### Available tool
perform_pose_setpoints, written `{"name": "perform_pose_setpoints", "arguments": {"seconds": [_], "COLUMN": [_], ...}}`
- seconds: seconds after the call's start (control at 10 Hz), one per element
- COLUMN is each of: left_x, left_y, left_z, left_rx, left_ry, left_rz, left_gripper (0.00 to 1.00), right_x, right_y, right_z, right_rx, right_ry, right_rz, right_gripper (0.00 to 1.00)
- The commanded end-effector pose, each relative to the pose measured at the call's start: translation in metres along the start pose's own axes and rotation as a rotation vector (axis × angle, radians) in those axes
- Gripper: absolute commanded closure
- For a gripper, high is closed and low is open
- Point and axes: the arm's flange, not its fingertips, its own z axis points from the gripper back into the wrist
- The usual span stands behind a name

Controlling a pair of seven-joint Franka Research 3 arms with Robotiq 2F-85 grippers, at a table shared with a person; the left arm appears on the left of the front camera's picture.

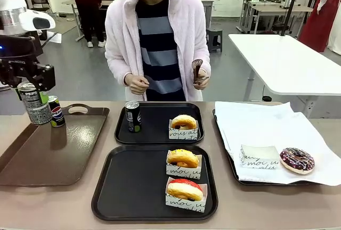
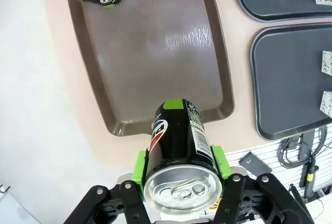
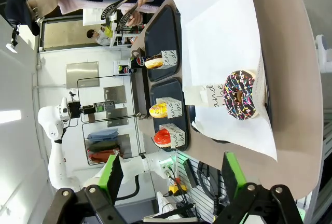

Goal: Set up donuts and drinks on trays.
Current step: Pick up one Pepsi coke from the Handle tray and place it on the Flat Tray without a Pepsi coke.

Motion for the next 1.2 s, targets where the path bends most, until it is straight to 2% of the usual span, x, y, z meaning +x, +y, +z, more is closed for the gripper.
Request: {"name": "perform_pose_setpoints", "arguments": {"seconds": [0.0, 0.2, 0.3, 0.5, 0.7, 0.9, 1.0, 1.1], "left_x": [0.006, 0.006, 0.003, -0.024, -0.070, -0.099, -0.100, -0.092], "left_y": [-0.004, -0.004, -0.003, -0.069, -0.143, -0.188, -0.202, -0.209], "left_z": [0.002, 0.002, -0.005, -0.021, -0.040, -0.070, -0.082, -0.084], "left_rx": [0.001, 0.001, 0.002, -0.114, -0.226, -0.257, -0.251, -0.246], "left_ry": [0.007, 0.007, 0.013, -0.021, 0.055, 0.082, 0.042, 0.049], "left_rz": [-0.001, -0.001, -0.005, -0.161, -0.314, -0.396, -0.401, -0.387], "left_gripper": [0.97, 0.97, 0.42, 0.42, 0.42, 0.42, 0.42, 0.42], "right_x": [0.000, 0.000, 0.000, 0.000, 0.000, 0.000, 0.000, 0.000], "right_y": [-0.001, -0.001, -0.001, -0.001, -0.001, -0.001, -0.001, -0.001], "right_z": [0.001, 0.001, 0.001, 0.001, 0.001, 0.001, 0.001, 0.001], "right_rx": [0.015, 0.015, 0.015, 0.015, 0.015, 0.015, 0.015, 0.015], "right_ry": [-0.007, -0.007, -0.007, -0.007, -0.007, -0.007, -0.007, -0.007], "right_rz": [0.010, 0.010, 0.010, 0.010, 0.010, 0.010, 0.010, 0.010], "right_gripper": [0.00, 0.00, 0.00, 0.00, 0.00, 0.00, 0.00, 0.00]}}
